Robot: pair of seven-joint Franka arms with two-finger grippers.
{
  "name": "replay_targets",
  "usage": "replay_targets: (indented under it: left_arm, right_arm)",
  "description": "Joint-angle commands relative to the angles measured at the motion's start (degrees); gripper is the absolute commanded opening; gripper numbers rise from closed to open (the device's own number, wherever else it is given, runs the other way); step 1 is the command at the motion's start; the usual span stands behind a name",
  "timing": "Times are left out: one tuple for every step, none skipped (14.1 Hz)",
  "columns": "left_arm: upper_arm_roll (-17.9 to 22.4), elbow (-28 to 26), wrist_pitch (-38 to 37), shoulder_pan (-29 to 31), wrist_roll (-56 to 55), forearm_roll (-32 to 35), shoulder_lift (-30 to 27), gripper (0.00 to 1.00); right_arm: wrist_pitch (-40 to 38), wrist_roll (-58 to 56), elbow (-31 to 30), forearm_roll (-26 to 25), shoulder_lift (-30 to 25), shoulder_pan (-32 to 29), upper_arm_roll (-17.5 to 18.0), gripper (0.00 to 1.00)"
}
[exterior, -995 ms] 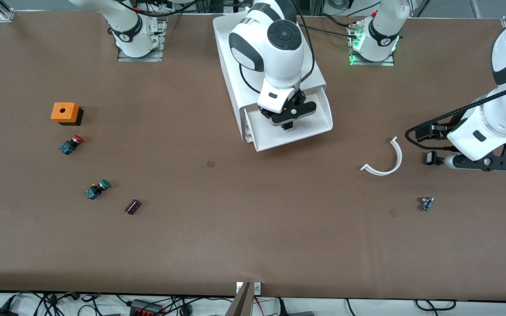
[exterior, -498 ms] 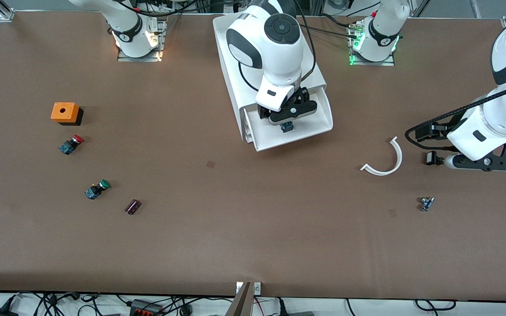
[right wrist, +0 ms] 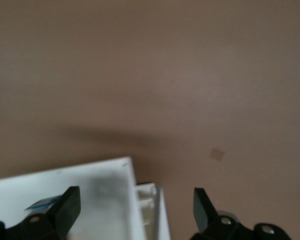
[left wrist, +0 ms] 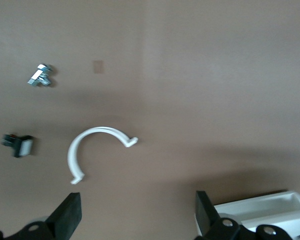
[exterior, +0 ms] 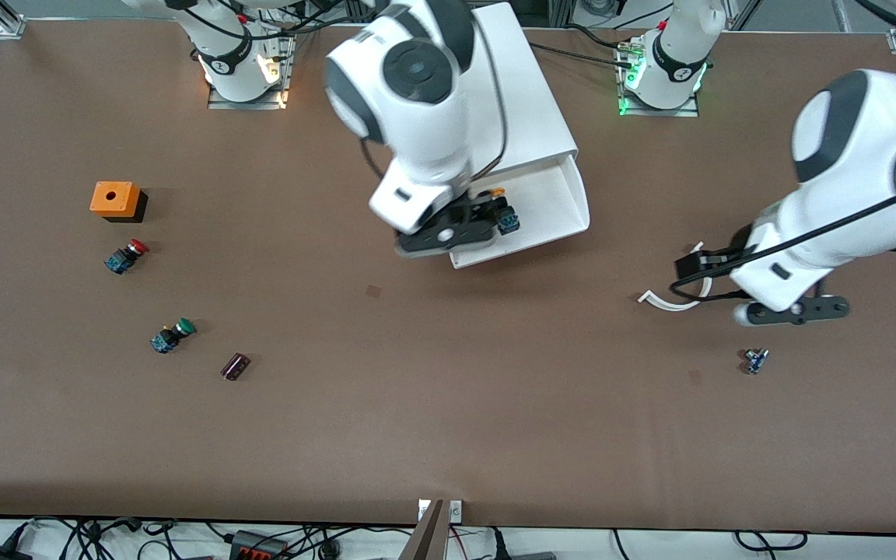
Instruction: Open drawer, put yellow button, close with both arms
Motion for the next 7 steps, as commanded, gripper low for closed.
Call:
replay_targets:
  left_arm:
    - [-4.12,-8.15,8.22,-0.11,-7.25,-0.20,-2.29,1.00]
    - [-5.45,-10.00,11.48,-0.28,-11.10,-0.20,-2.29,1.00]
    - [-6.42,-11.24,13.43,-0.89,-14.54,-0.20,-1.76,1.00]
    - [-6.77,-11.25,14.14,-2.12,-16.40,-0.02,-1.24,1.00]
    - [-6.78,-11.25,14.50,-4.22,-17.81,0.15,-0.19,1.00]
    - [-6.78,-11.25,14.94,-5.46,-19.21,0.15,0.34,1.00]
    - [-6.78,-11.25,15.64,-6.69,-20.53,0.15,1.65,1.00]
  right_arm:
    - [-3.55,-5.22,-0.73,-1.04,-0.76,-6.00,-0.87,1.00]
    - [-4.79,-8.04,-0.82,-1.04,-1.20,-8.46,-1.05,1.00]
    - [-6.45,-11.20,-0.82,-1.04,-1.47,-11.62,-1.05,1.00]
    - [-7.86,-14.36,-0.82,-0.87,-1.64,-14.61,-1.05,1.00]
    - [-8.48,-16.65,-0.82,-0.69,-1.99,-16.64,-1.05,1.00]
    - [-8.58,-17.81,-0.82,-0.69,-2.26,-18.40,-1.14,1.00]
    - [-9.54,-17.82,-1.25,-0.34,-2.78,-21.20,-1.05,1.00]
